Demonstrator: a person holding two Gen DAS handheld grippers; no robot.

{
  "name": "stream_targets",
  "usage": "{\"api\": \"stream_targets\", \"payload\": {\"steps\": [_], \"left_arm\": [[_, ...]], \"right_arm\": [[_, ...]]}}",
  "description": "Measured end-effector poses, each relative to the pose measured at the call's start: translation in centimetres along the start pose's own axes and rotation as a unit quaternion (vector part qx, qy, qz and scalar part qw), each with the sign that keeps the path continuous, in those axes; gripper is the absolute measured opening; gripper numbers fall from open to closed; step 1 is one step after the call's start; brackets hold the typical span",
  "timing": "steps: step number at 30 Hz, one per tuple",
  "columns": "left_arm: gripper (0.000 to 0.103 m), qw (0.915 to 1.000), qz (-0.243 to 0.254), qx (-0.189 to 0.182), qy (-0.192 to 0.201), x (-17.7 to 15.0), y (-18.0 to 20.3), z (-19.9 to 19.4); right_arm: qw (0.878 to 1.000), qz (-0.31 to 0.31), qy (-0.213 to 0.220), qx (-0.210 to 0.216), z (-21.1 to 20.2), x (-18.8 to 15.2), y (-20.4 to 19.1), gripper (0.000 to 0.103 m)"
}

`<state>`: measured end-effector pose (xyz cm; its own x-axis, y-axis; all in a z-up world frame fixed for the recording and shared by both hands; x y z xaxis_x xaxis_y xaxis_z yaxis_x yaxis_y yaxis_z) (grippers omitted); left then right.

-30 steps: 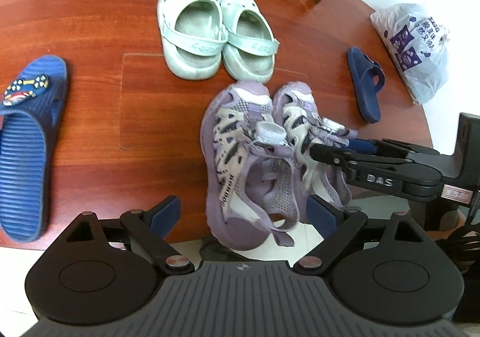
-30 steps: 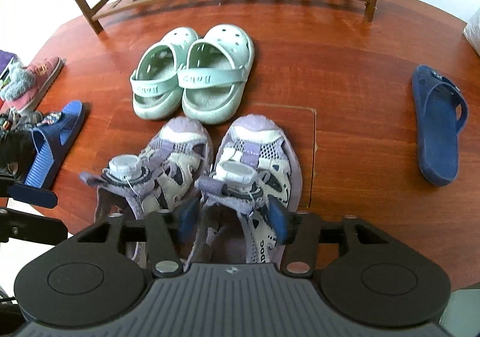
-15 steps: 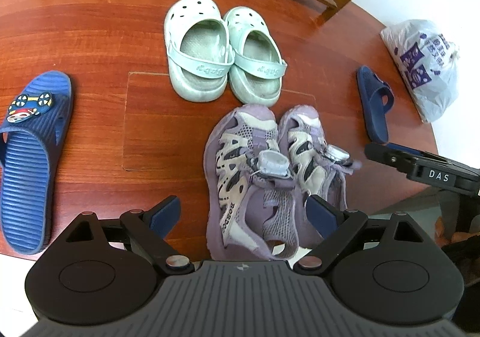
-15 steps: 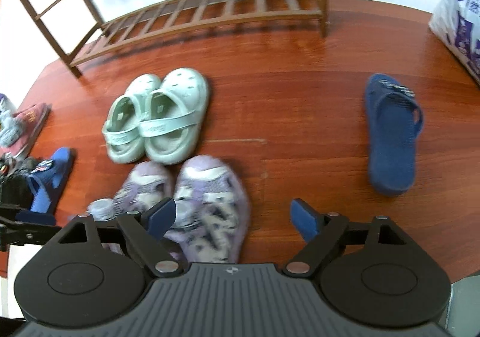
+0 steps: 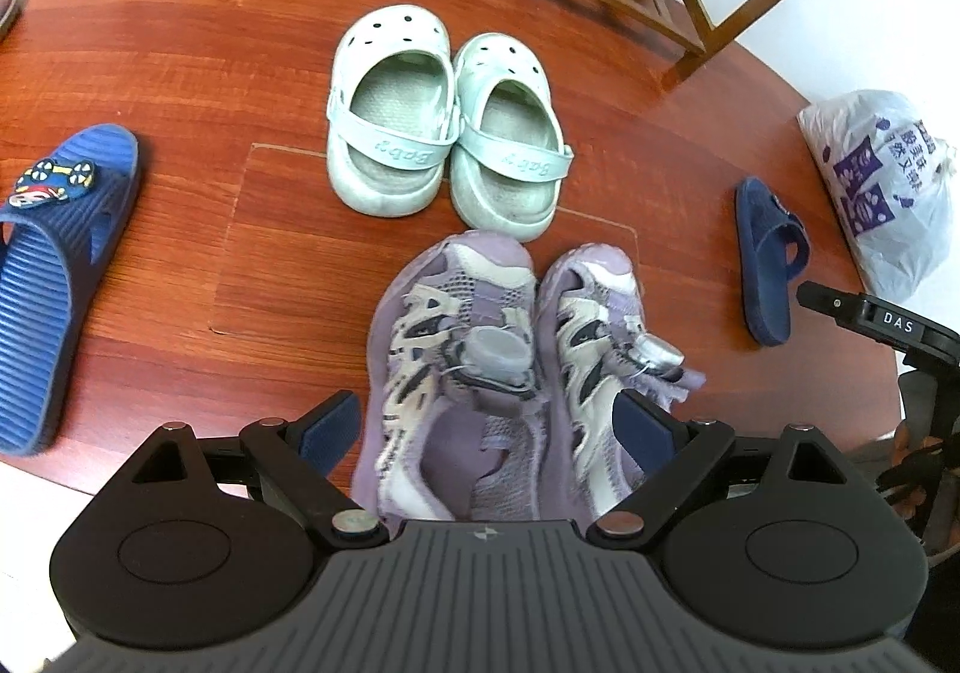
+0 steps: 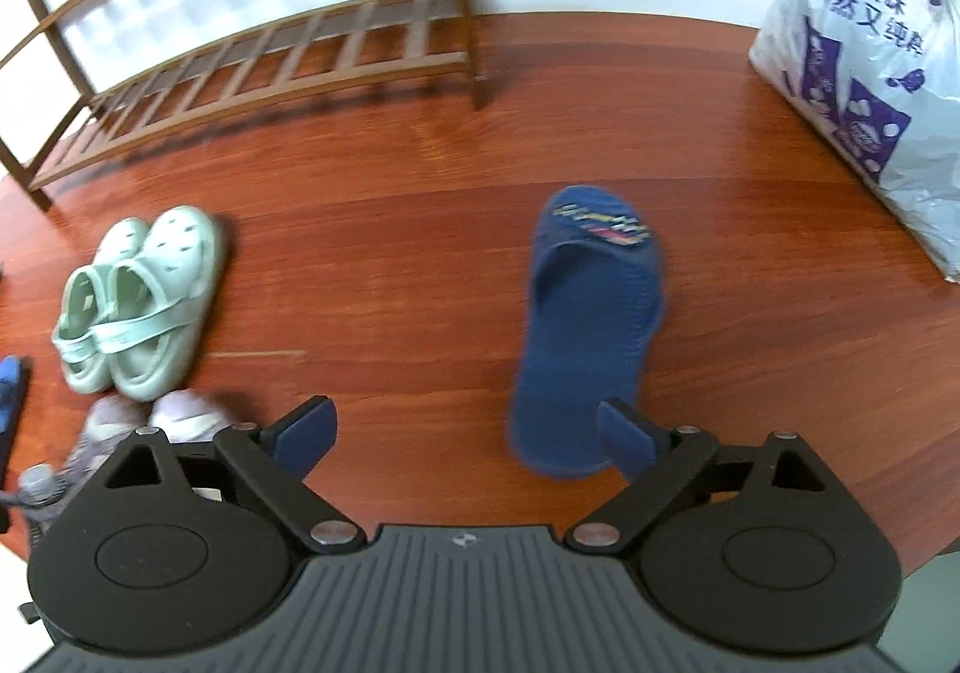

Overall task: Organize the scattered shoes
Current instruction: 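Move the right tool to the blue cartoon slipper and grasp it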

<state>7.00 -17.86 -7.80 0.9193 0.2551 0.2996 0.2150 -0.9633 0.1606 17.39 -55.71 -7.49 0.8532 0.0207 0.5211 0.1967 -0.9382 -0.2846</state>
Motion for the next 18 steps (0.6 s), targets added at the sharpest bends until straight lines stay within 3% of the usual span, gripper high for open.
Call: {"api": "stream_targets", "payload": {"steps": [9,18], "left_arm": [[0.092,0.9997,-0.016,0.014,0.01,-0.3,2.7,0.0],[0.092,0.9985,-0.037,0.038,0.01,-1.1,3.5,-0.1]], "right_arm": [[1.0,0.013,-0.005,-0.012,1.7,1.5,5.1,0.096],[1.0,-0.007,-0.008,-0.023,5.1,3.6,6.7,0.099]]}}
Point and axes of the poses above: each gripper's, at about its wrist camera, not at the fingertips, and z roughly the way its jaws point, y to its right, x to its top, the point moved 1 cm from there along z, roughly the way its jaws point, and after that the axes turned 13 degrees about x, right-handed, at the moved point
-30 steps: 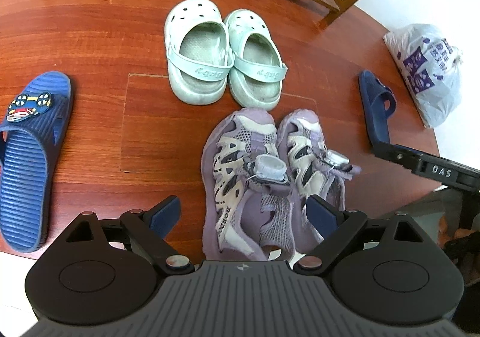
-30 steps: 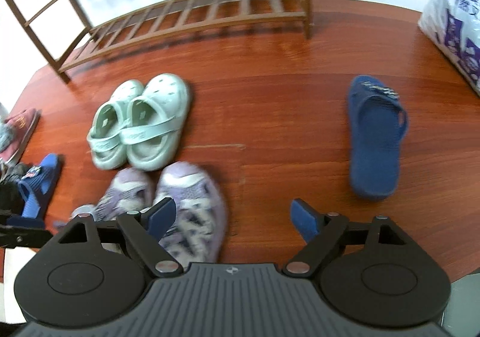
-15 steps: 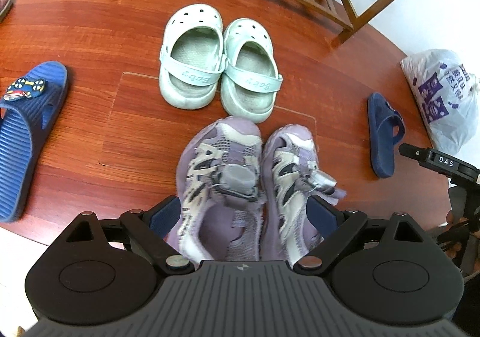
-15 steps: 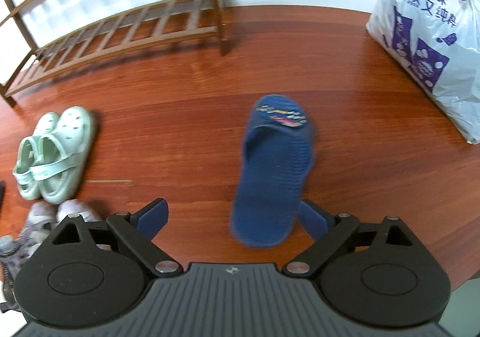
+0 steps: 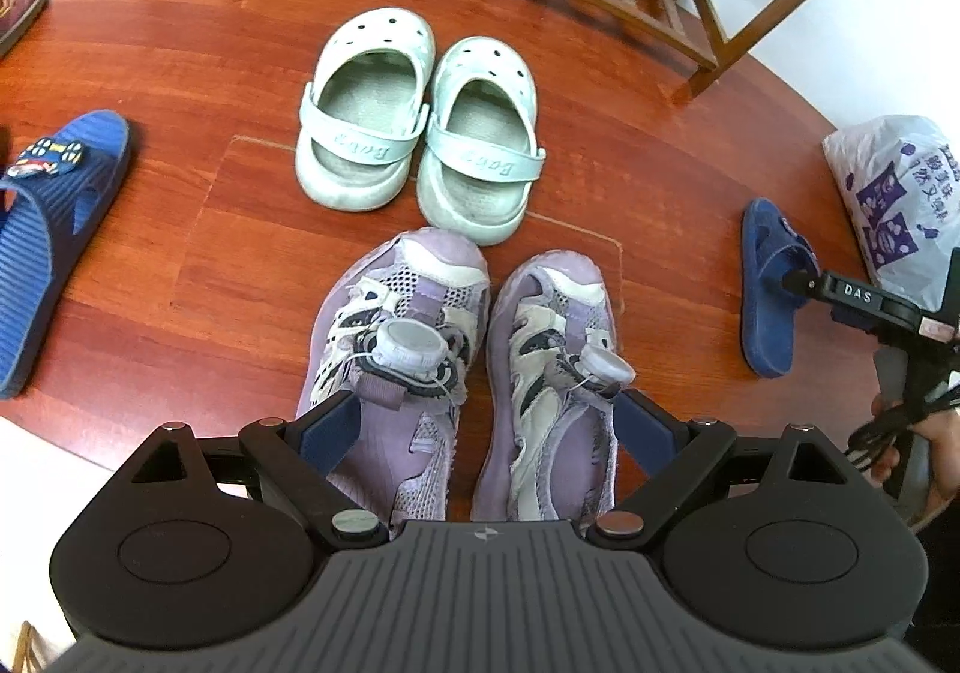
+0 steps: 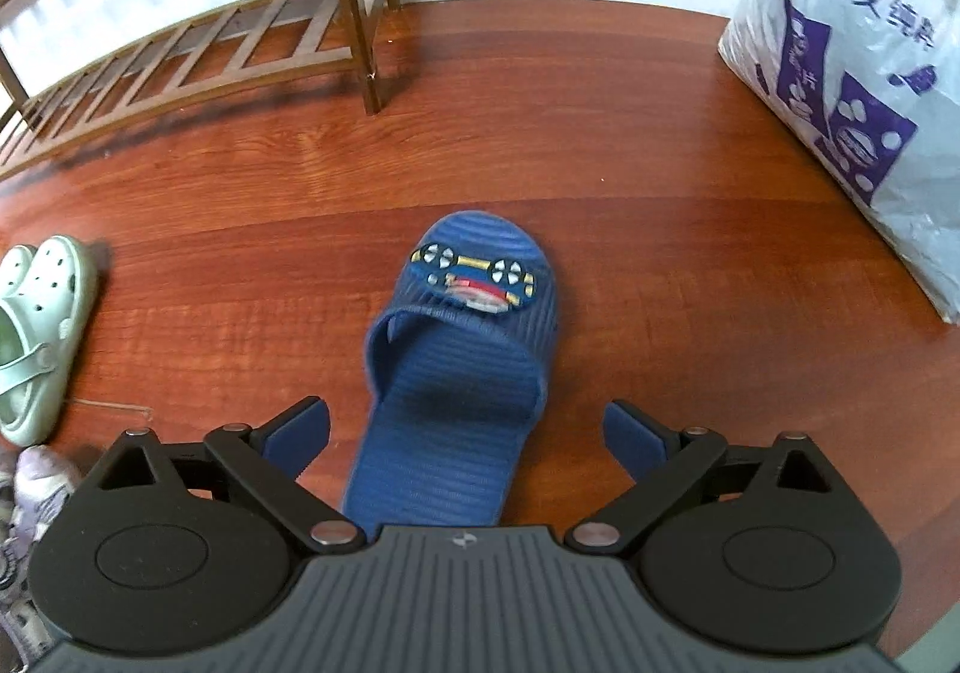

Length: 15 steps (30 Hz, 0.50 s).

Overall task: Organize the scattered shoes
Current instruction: 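Move the right tool to the blue cartoon slipper and grasp it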

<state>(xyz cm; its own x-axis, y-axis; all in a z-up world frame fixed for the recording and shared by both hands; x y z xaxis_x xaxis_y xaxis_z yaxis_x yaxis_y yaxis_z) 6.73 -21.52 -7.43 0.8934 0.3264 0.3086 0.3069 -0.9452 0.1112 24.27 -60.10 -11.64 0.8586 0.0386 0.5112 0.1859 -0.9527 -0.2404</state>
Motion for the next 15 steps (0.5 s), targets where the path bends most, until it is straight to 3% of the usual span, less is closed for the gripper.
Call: {"api": "stream_targets", "payload": {"steps": [12,15], "left_arm": [[0.092,0.9991,-0.035,0.022,0.005,-0.3,-1.1,-0.4],[0.092,0.9988,-0.041,0.026,0.006,-0.4,-1.4,-0.4]], "right_arm": [[1.0,-0.008,-0.012,-0.005,3.3,1.4,0.7,0.099],[1.0,-0.008,-0.014,-0.004,3.7,1.6,0.9,0.093]]}}
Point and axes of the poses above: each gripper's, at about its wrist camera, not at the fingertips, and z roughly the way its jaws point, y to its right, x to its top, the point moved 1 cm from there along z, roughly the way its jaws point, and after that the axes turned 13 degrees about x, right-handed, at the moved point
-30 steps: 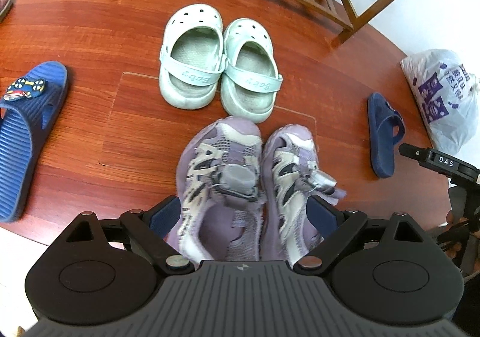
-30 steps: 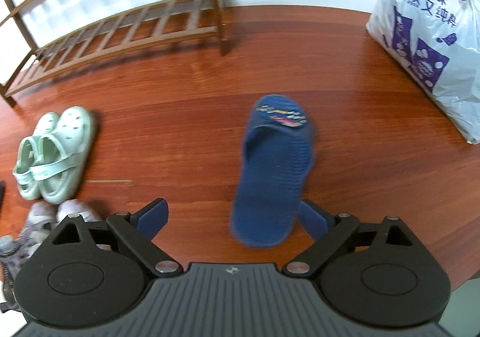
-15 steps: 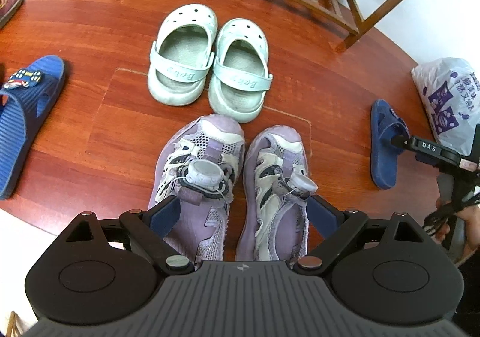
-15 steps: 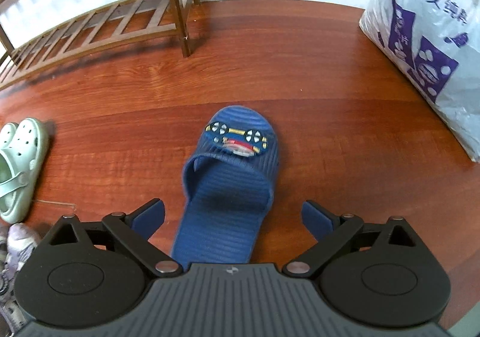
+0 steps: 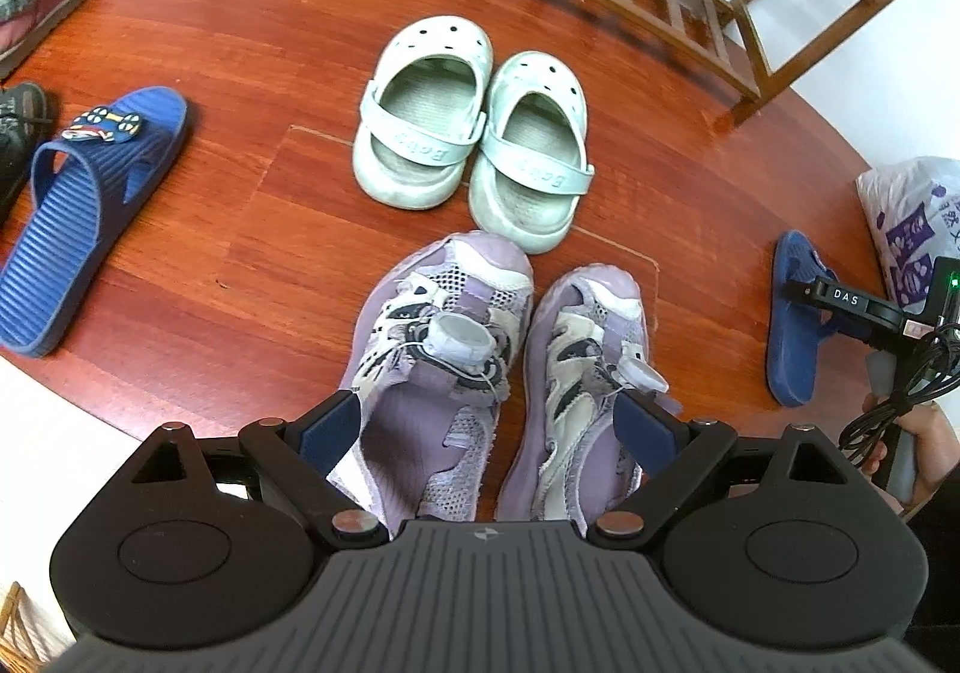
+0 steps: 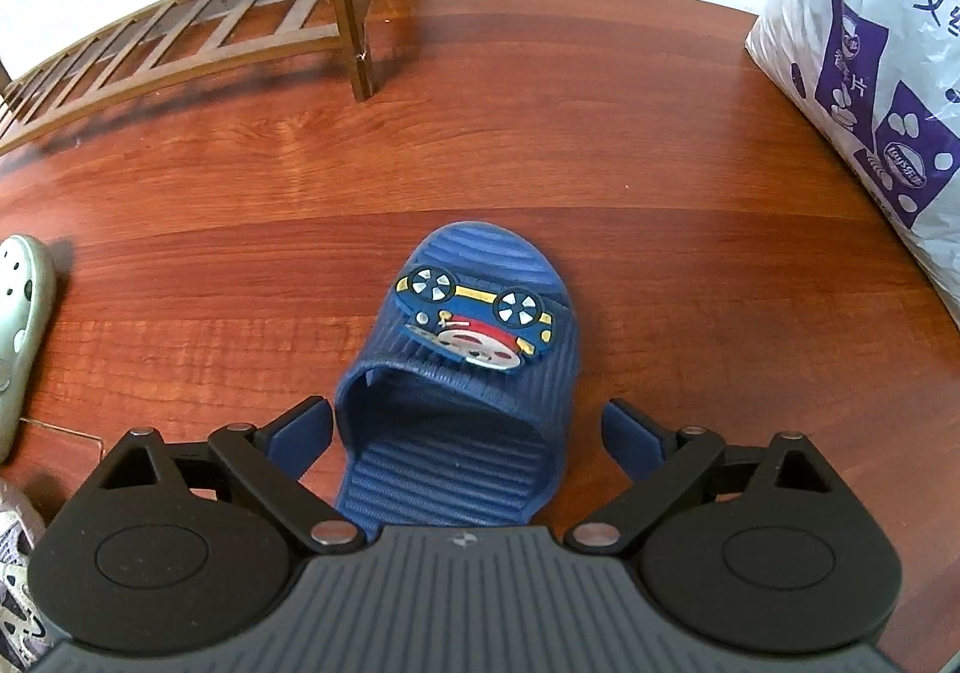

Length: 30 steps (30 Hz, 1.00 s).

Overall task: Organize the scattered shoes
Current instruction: 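Move the right tool to the blue cartoon slipper and grasp it, then carry the blue slipper beside the other blue slipper and open the right tool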

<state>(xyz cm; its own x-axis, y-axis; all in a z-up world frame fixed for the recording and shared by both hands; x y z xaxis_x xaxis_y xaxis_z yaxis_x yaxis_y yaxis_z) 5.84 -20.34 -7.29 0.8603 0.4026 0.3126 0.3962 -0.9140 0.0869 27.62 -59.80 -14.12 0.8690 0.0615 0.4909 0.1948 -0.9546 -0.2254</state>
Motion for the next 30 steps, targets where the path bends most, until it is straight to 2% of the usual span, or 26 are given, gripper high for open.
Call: {"api": "stream_targets", "payload": {"steps": [2,9,20,30], "left_arm": [[0.092,1.0,-0.004,0.002,0.0,0.0,-0.2,0.0],[0.092,0.9999,-0.01,0.003,0.006,0.1,-0.9,-0.1],[0.092,0.9999,-0.003,-0.005,0.015,0.5,-2.3,0.1],[0.092,0.9995,0.015,-0.019,0.019,1.4,-5.2,0.1]], "right_arm": [[1.0,0.001,-0.005,0.006,0.3,0.1,0.1,0.087],[1.0,0.001,0.002,0.012,-0.1,0.0,0.0,0.08],[0.999,-0.004,0.008,0.031,-3.3,-0.9,-1.4,0.08],[0.998,-0.013,0.019,0.056,-7.4,-1.8,-6.2,0.08]]}}
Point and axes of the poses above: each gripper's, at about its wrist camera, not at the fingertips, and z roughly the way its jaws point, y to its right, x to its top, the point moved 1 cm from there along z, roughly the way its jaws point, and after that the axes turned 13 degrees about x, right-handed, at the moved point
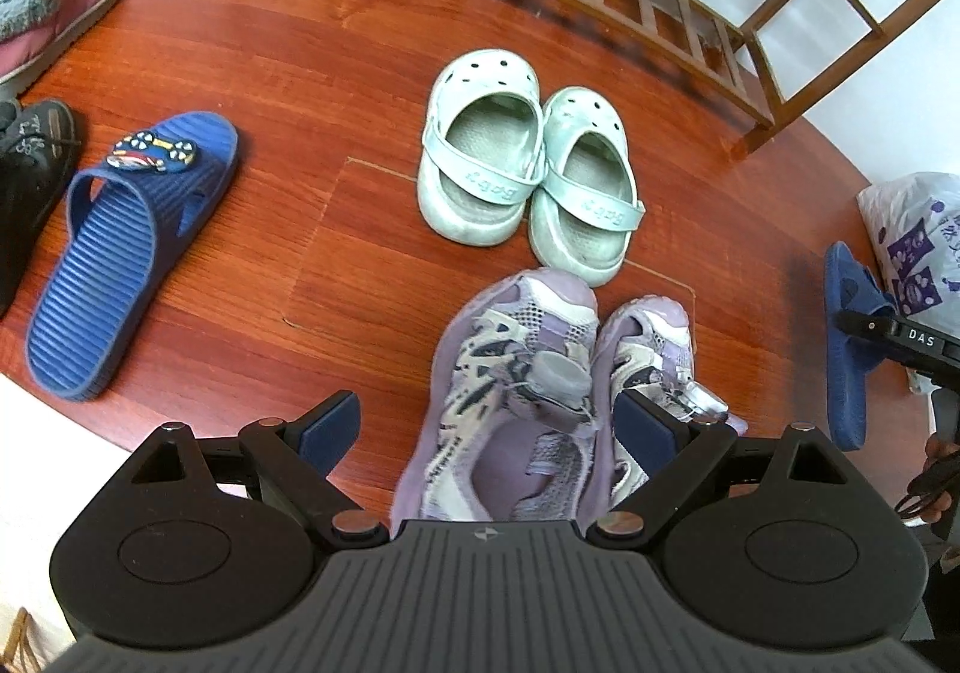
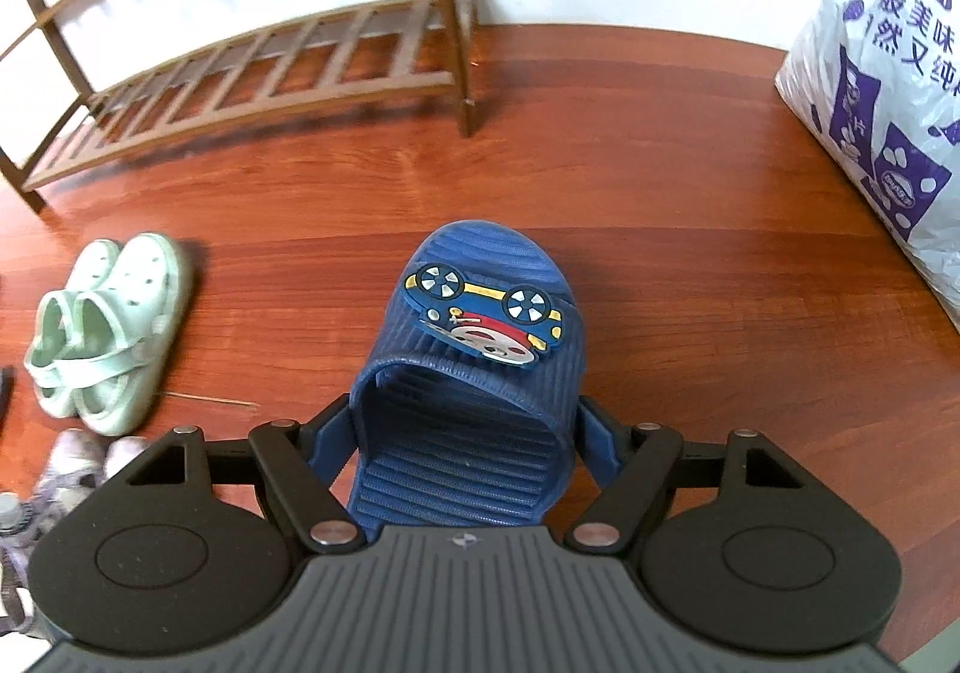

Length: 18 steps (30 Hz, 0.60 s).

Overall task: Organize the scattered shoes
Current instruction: 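Carry the blue slipper beside the other blue slipper and open the right tool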

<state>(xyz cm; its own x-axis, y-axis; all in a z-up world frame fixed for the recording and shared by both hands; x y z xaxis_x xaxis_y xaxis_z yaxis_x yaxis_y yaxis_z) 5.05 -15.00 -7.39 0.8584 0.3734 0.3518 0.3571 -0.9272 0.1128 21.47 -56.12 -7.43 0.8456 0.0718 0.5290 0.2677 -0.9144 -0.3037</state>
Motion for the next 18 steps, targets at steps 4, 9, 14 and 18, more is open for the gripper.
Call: {"api": "stream_targets", "payload": {"steps": [4,9,14,18], "left_arm": [[0.092,0.9999,0.014,-0.01,0.001,0.7,-1.9,-0.2],[0.092,0.999,0.041,-0.02,0.001,1.7,-4.1,-0.6],[0.092,0.9973,0.068,-0.023,0.013,2.7,-6.5,-1.1],[0.092,0.9961,0.082,-0.026,0.02,3.4,-8.0,-1.5]], "right_arm": [[1.0,0.0,0.008,0.009,-1.0,-0.2,-3.2,0.08],[1.0,0.003,0.02,0.019,-2.0,-0.7,-7.9,0.08],[0.999,0.01,0.03,0.024,-2.9,-1.1,-12.4,0.08],[0.999,0.009,0.035,0.028,-3.2,-1.2,-15.6,0.08]]}}
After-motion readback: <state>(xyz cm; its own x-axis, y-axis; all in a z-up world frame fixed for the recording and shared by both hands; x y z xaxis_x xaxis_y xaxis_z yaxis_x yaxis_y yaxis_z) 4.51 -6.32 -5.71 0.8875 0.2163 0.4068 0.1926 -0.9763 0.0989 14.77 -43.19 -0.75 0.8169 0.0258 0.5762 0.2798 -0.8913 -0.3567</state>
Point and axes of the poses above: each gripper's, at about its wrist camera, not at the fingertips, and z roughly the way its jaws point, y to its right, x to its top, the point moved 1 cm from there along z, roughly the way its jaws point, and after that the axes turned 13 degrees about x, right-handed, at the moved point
